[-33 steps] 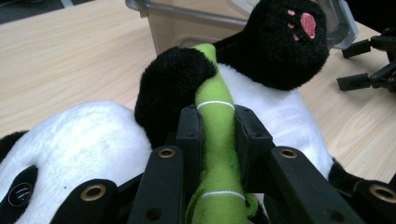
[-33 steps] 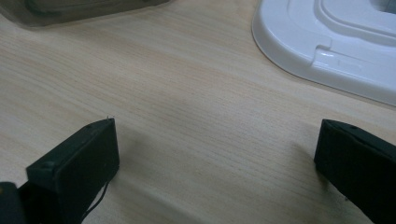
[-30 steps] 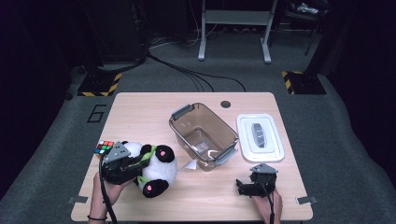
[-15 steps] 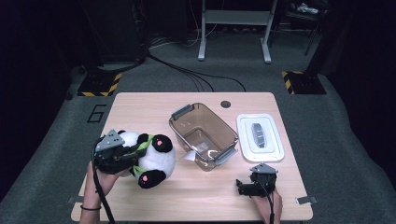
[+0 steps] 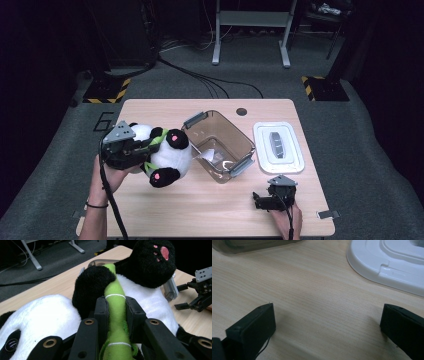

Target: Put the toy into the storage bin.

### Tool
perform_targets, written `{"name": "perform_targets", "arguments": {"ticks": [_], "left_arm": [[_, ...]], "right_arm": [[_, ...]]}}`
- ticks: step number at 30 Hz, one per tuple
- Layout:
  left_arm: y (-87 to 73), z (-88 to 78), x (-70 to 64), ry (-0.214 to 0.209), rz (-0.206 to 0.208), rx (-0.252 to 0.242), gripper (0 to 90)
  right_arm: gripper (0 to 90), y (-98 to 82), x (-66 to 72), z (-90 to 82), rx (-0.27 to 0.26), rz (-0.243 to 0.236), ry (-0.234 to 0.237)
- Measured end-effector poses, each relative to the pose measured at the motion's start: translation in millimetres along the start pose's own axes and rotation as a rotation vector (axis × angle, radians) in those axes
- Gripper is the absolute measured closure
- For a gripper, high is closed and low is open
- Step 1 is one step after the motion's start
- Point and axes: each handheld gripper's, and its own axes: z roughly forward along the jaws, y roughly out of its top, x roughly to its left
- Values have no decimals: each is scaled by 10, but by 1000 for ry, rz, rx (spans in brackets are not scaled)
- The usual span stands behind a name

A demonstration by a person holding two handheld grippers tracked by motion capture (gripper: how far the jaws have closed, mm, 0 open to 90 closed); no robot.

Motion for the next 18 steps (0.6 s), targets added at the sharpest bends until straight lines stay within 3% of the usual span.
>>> {"name": "perform_targets", "arguments": {"ticks": [18], "left_arm": [[463,316,72,-27,94,15,741]], "right_arm": [[0,0,1,0,0,1,-1]]}}
